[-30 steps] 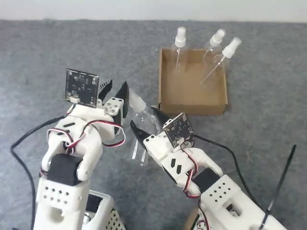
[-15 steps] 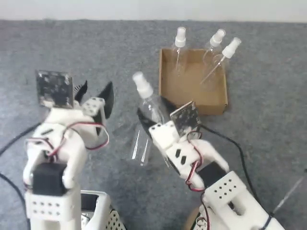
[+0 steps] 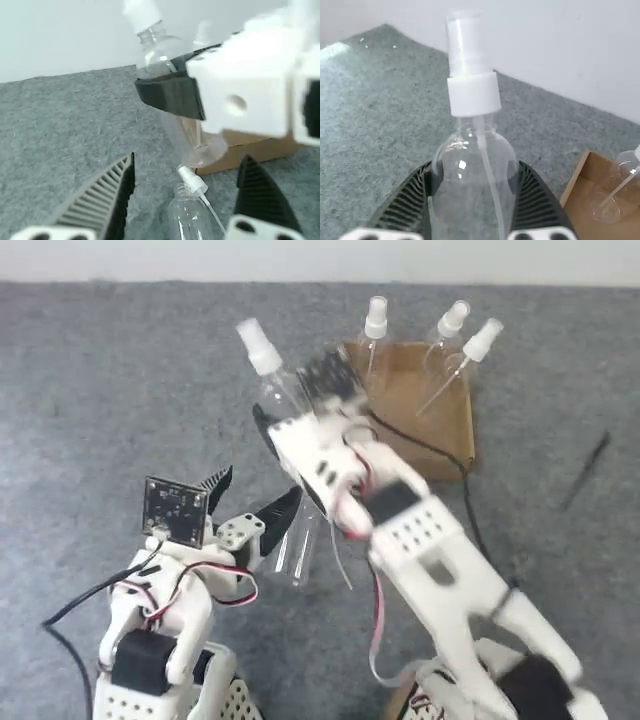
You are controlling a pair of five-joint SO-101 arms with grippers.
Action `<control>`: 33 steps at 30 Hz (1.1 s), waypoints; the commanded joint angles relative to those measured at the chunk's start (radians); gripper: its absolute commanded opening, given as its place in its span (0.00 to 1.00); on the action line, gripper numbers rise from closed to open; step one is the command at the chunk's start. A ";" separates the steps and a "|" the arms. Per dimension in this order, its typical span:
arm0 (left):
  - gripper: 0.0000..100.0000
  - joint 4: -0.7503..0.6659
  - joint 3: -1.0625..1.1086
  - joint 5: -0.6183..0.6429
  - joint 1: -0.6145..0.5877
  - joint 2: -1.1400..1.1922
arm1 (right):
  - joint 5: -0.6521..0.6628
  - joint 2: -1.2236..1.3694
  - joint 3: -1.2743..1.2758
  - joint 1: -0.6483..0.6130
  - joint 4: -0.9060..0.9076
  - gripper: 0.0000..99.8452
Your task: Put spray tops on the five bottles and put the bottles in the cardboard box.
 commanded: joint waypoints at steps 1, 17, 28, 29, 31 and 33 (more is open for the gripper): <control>0.31 -0.051 0.010 0.000 0.006 -0.014 | -0.023 0.084 -0.270 -0.010 0.166 0.01; 0.31 -0.120 0.088 -0.002 0.006 -0.014 | -0.003 -0.283 -0.163 -0.093 0.556 0.01; 0.31 -0.117 0.093 -0.002 0.006 -0.015 | 0.057 -0.320 -0.160 0.185 0.443 0.01; 0.31 -0.117 0.094 -0.002 0.006 -0.015 | 0.083 -0.314 -0.158 0.211 0.414 0.01; 0.31 -0.117 0.094 -0.002 0.005 -0.015 | 0.107 -0.280 -0.158 0.245 0.366 0.01; 0.28 -0.117 0.094 -0.002 -0.014 -0.015 | 0.106 -0.220 -0.158 0.260 0.317 0.01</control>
